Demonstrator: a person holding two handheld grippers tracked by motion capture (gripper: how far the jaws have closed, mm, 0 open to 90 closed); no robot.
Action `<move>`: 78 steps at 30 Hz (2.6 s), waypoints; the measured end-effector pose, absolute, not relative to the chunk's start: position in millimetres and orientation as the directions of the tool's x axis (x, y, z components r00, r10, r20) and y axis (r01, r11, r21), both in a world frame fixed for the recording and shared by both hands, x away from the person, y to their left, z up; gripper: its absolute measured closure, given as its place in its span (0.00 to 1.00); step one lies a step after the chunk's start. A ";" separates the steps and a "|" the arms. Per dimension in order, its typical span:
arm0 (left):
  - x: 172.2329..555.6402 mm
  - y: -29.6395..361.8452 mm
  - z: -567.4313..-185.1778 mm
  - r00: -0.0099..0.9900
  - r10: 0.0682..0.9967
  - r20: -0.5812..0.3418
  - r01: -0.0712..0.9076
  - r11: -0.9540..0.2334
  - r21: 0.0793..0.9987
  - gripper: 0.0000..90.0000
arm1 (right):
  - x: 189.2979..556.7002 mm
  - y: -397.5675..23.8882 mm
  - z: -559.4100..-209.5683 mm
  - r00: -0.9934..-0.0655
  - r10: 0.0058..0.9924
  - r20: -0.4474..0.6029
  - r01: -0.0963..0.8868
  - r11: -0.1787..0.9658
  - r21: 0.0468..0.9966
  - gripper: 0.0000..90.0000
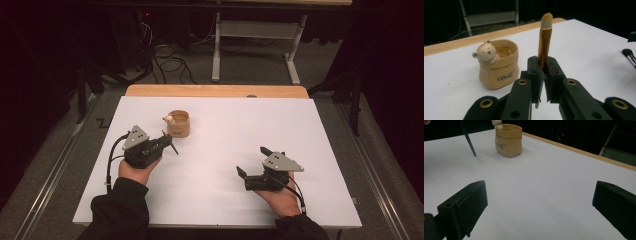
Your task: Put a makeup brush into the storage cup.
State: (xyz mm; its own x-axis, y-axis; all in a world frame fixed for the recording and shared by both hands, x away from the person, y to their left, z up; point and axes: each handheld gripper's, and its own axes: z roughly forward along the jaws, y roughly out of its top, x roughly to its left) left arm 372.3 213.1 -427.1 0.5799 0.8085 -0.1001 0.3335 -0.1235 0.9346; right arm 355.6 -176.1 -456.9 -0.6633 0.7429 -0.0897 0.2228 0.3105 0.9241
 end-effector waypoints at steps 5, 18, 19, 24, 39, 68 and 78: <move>372.8 216.2 -427.7 0.574 0.812 -0.103 0.336 -0.118 0.934 0.93 | 357.6 -177.8 -458.2 -0.658 0.748 -0.084 0.235 0.310 0.921 0.00; 373.8 219.9 -425.8 0.563 0.816 -0.128 0.337 -0.086 0.937 0.92 | 358.1 -182.7 -457.9 -0.656 0.751 -0.073 0.241 0.300 0.923 0.00; 374.1 219.4 -425.0 0.563 0.816 -0.132 0.338 -0.082 0.938 0.92 | 358.1 -182.8 -458.4 -0.656 0.751 -0.074 0.245 0.305 0.920 0.00; 375.2 215.5 -420.3 0.562 0.816 -0.133 0.333 -0.076 0.940 0.93 | 357.7 -180.6 -459.8 -0.666 0.742 -0.076 0.245 0.314 0.917 0.00; 387.7 215.6 -398.0 0.535 0.833 -0.141 0.324 -0.048 0.945 0.93 | 357.6 -181.4 -464.3 -0.680 0.730 -0.060 0.265 0.322 0.909 0.01; 429.0 207.5 -376.0 0.486 0.866 -0.114 0.308 -0.048 0.950 0.93 | 355.2 -189.8 -463.0 -0.670 0.742 -0.038 0.262 0.283 0.923 0.01; 447.3 204.6 -373.1 0.472 0.875 -0.109 0.323 -0.056 0.945 0.93 | 355.3 -189.0 -463.4 -0.677 0.735 -0.044 0.261 0.296 0.919 0.01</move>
